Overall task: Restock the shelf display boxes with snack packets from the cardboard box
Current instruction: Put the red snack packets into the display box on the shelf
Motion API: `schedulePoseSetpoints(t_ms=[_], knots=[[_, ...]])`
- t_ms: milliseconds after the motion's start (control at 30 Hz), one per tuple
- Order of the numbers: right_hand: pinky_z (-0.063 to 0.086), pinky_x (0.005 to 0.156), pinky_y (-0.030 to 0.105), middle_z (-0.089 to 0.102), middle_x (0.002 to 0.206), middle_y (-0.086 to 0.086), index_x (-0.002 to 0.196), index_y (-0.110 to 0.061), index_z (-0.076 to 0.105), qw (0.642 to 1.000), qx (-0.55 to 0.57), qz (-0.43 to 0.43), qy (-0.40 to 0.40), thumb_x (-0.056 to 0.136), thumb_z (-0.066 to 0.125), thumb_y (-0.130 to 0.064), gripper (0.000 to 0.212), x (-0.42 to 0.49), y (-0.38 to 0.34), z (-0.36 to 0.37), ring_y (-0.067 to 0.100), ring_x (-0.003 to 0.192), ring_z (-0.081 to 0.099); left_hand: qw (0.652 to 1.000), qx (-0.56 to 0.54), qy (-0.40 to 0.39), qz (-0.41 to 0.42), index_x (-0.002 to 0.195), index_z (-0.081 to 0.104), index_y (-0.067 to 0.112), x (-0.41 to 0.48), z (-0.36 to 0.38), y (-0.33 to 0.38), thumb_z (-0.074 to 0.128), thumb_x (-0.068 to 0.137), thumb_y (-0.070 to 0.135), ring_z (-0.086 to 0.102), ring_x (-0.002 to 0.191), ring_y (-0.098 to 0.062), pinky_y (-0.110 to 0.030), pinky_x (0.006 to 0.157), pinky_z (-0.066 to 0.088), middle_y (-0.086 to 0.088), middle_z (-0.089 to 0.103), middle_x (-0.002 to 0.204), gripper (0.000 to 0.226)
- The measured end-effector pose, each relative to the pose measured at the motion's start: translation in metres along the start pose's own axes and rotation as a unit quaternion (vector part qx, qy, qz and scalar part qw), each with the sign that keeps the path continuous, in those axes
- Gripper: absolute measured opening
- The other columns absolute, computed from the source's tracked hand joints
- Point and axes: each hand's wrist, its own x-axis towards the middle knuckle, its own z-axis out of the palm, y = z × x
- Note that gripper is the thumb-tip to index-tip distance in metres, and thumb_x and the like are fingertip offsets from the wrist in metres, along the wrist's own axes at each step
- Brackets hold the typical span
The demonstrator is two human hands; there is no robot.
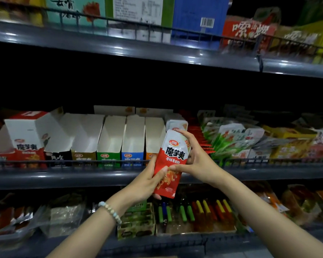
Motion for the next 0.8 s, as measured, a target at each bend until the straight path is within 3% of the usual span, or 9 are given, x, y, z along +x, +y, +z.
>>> schedulePoseSetpoints(t_ms=[133,233,333,400,600,733,800], knots=[[0.059,0.077,0.037,0.054,0.126,0.005,0.132,-0.039,0.031,0.999,-0.003,-0.024,0.049,0.077,0.071,0.005,0.081,0.019,0.004,-0.027,0.023,0.105,0.066,0.999,0.017,0.036,0.034,0.117,0.037,0.044,0.035,-0.005,0.007,0.043,0.094,0.045,0.061,0.103,-0.009,-0.022,0.06,0.052,0.007,0.056,0.119,0.024],[0.059,0.075,0.034,0.051,0.129,0.004,0.131,-0.042,0.032,0.992,-0.018,-0.043,0.115,0.077,0.072,0.001,0.079,0.038,0.01,-0.052,0.02,0.103,0.066,0.986,0.099,0.115,0.076,0.124,0.044,0.039,0.06,-0.014,0.006,0.044,0.091,0.048,0.057,0.105,-0.007,-0.021,0.077,0.049,0.002,0.054,0.124,0.034],[0.058,0.075,0.029,0.05,0.128,-0.003,0.137,-0.037,0.029,0.985,-0.056,-0.067,0.147,0.078,0.072,0.001,0.082,0.059,0.017,-0.069,0.016,0.103,0.066,0.935,0.281,0.198,0.09,0.141,0.037,0.03,0.08,-0.024,0.001,0.043,0.098,0.041,0.04,0.129,-0.011,-0.028,0.102,0.038,0.006,0.043,0.139,0.045],[0.058,0.074,0.025,0.049,0.125,-0.011,0.137,-0.034,0.028,0.982,-0.065,-0.09,0.155,0.079,0.07,0.002,0.08,0.071,0.02,-0.073,0.011,0.104,0.065,0.915,0.343,0.197,0.076,0.146,0.031,0.028,0.091,-0.026,-0.003,0.042,0.098,0.042,0.027,0.138,-0.012,-0.032,0.113,0.025,0.007,0.035,0.149,0.05],[0.055,0.075,0.018,0.043,0.127,-0.019,0.134,-0.037,0.028,0.979,-0.094,-0.119,0.138,0.081,0.069,0.004,0.078,0.095,0.038,-0.074,0.007,0.11,0.058,0.92,0.354,0.168,0.018,0.149,0.017,0.039,0.107,-0.018,-0.017,0.037,0.097,0.052,0.01,0.146,-0.013,-0.036,0.119,0.006,0.008,0.023,0.156,0.058],[0.052,0.074,0.011,0.038,0.127,-0.024,0.132,-0.039,0.027,0.974,-0.151,-0.116,0.119,0.08,0.07,0.0,0.077,0.096,0.046,-0.08,-0.011,0.106,0.054,0.899,0.402,0.171,0.017,0.149,0.01,0.043,0.11,-0.01,-0.024,0.034,0.095,0.056,0.009,0.146,-0.01,-0.037,0.119,0.0,0.012,0.025,0.156,0.061],[0.054,0.076,0.014,0.036,0.132,-0.021,0.13,-0.045,0.026,0.969,-0.188,-0.113,0.11,0.081,0.071,-0.004,0.078,0.094,0.046,-0.084,-0.012,0.105,0.052,0.891,0.419,0.174,0.019,0.149,0.01,0.044,0.113,-0.007,-0.027,0.032,0.095,0.057,0.009,0.146,-0.011,-0.039,0.119,-0.002,0.014,0.026,0.155,0.06]])
